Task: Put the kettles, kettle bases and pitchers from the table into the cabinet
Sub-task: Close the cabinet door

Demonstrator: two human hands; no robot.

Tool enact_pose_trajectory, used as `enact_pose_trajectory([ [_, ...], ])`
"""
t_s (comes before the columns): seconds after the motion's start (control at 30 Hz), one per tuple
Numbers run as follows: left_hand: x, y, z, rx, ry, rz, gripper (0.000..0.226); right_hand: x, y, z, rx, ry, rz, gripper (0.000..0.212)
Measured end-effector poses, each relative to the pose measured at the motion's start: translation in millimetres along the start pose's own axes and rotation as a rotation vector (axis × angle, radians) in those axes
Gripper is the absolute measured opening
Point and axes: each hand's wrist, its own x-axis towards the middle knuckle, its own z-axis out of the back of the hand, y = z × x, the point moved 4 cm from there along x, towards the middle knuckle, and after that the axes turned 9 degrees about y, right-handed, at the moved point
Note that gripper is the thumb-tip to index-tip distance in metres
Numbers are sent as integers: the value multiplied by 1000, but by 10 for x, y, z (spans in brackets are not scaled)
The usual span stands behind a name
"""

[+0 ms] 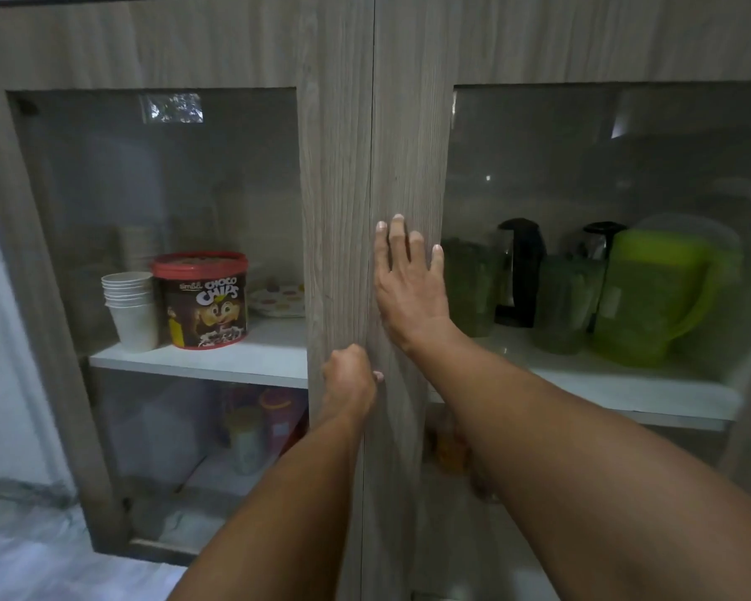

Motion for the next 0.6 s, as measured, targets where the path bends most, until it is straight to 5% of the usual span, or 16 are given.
enact_pose_trajectory([
  [0.6,178,-3,-89,90,7,-37,26,70,-2,-79,-48,-3,-3,119],
])
